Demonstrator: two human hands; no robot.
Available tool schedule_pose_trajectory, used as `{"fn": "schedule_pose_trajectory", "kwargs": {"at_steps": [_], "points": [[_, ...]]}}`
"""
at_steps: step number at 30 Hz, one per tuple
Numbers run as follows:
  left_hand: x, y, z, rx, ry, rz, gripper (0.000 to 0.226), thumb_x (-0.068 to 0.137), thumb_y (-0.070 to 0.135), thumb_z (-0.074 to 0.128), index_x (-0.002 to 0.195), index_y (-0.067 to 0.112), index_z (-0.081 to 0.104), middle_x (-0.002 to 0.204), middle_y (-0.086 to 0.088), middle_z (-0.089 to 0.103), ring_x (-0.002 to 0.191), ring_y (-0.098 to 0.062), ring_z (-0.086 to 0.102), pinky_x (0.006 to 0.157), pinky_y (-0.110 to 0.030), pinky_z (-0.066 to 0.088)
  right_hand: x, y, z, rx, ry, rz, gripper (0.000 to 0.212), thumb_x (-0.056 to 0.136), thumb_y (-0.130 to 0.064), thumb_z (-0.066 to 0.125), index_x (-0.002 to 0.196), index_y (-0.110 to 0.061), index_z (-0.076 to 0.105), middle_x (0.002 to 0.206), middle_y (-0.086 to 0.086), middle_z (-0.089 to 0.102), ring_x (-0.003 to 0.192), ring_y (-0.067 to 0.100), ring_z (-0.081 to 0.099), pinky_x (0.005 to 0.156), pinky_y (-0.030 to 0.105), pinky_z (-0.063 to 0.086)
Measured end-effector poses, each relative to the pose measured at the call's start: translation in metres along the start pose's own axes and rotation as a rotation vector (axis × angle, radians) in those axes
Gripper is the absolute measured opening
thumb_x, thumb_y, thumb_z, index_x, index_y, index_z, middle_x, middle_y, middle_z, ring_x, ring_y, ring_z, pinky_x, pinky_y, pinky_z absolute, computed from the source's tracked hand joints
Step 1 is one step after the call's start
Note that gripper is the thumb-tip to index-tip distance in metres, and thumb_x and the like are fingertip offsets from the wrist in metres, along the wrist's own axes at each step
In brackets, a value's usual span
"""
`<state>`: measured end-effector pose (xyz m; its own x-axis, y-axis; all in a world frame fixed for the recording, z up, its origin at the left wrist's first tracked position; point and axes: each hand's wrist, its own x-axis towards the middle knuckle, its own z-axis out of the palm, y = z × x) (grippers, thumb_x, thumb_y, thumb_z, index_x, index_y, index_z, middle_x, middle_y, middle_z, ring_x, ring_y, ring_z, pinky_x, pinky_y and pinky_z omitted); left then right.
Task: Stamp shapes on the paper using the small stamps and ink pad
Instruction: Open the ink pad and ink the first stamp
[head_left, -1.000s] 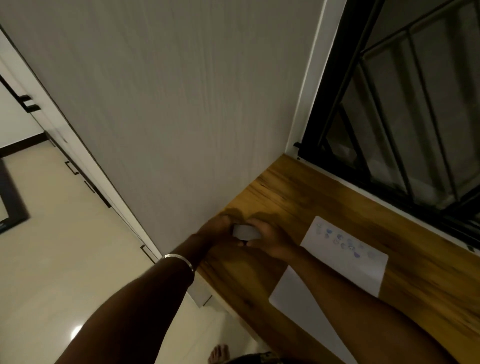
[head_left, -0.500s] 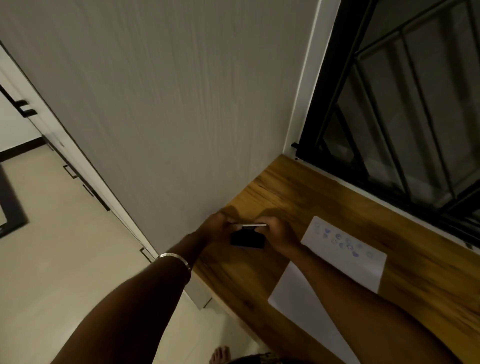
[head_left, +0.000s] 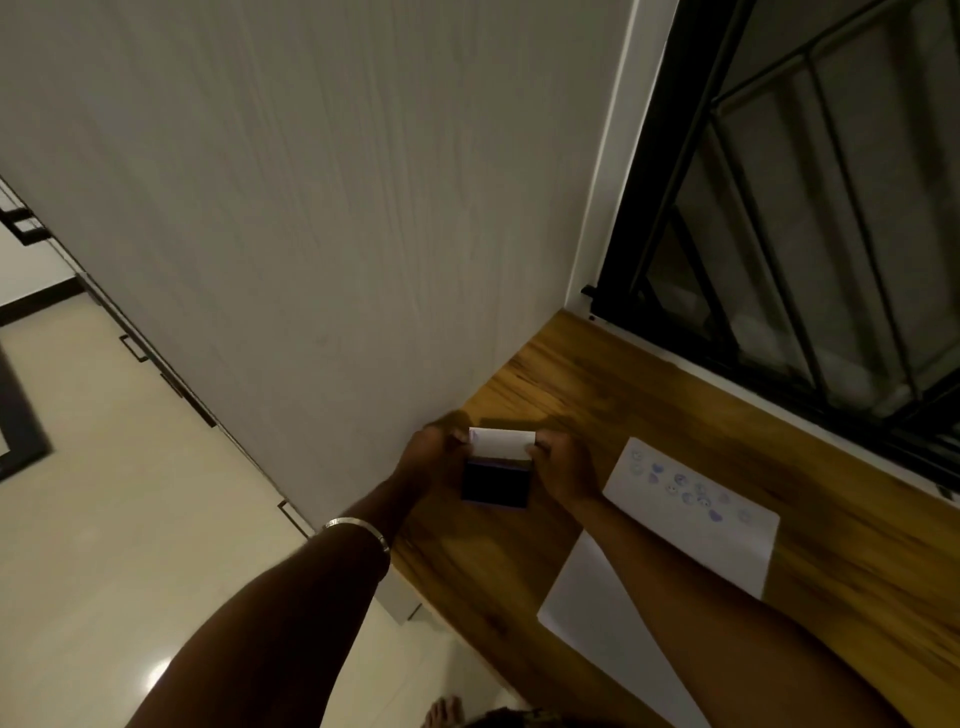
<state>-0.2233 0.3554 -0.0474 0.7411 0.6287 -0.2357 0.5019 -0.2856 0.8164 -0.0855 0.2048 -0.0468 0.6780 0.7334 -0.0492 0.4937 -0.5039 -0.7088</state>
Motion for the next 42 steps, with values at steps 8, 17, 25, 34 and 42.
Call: {"fn": "schedule_pose_trajectory", "kwargs": {"at_steps": [8,17,25,34,42], "points": [[0.006,0.003,0.008,-0.068,0.041,-0.061,0.024,0.092,0.026,0.059,0.108,0.010,0.063,0.111,-0.017,0.067,0.103,-0.034,0.065,0.088,-0.046,0.057,0.003,0.007,0.001,0.059,-0.001,0.043,0.026,0.094,-0.014,0.059,0.110,0.006,0.063,0.116,0.024,0.065,0.111,0.035,0.062,0.086,0.036,0.055],[0.008,0.004,0.011,0.175,0.071,0.046,0.033,0.089,0.014,0.063,0.117,-0.002,0.057,0.119,-0.022,0.064,0.110,-0.037,0.061,0.095,-0.043,0.051,0.002,0.007,0.004,0.075,-0.017,0.048,0.034,0.090,-0.012,0.064,0.122,0.000,0.057,0.124,0.020,0.062,0.118,0.033,0.059,0.092,0.039,0.056],[0.004,0.000,0.007,0.232,0.116,0.054,0.037,0.082,0.019,0.065,0.111,-0.005,0.058,0.107,-0.024,0.067,0.101,-0.039,0.064,0.087,-0.046,0.053,0.003,0.000,0.008,0.078,-0.020,0.055,0.031,0.088,-0.005,0.064,0.117,0.003,0.058,0.120,0.022,0.063,0.115,0.034,0.059,0.090,0.046,0.056],[0.001,-0.001,0.005,0.377,0.079,0.077,0.054,0.081,0.019,0.071,0.129,0.003,0.054,0.124,-0.021,0.062,0.115,-0.038,0.059,0.096,-0.041,0.047,0.006,-0.003,0.012,0.017,-0.020,0.040,0.017,0.088,-0.005,0.063,0.103,0.004,0.063,0.106,0.023,0.067,0.105,0.035,0.063,0.085,0.045,0.056],[0.000,0.000,0.006,0.377,0.089,0.006,0.040,0.082,0.025,0.070,0.114,0.005,0.058,0.116,-0.017,0.065,0.106,-0.035,0.062,0.088,-0.039,0.049,0.005,-0.006,0.015,-0.003,-0.007,0.051,0.011,0.087,-0.001,0.062,0.080,0.007,0.061,0.088,0.026,0.066,0.087,0.036,0.063,0.075,0.045,0.055]]}}
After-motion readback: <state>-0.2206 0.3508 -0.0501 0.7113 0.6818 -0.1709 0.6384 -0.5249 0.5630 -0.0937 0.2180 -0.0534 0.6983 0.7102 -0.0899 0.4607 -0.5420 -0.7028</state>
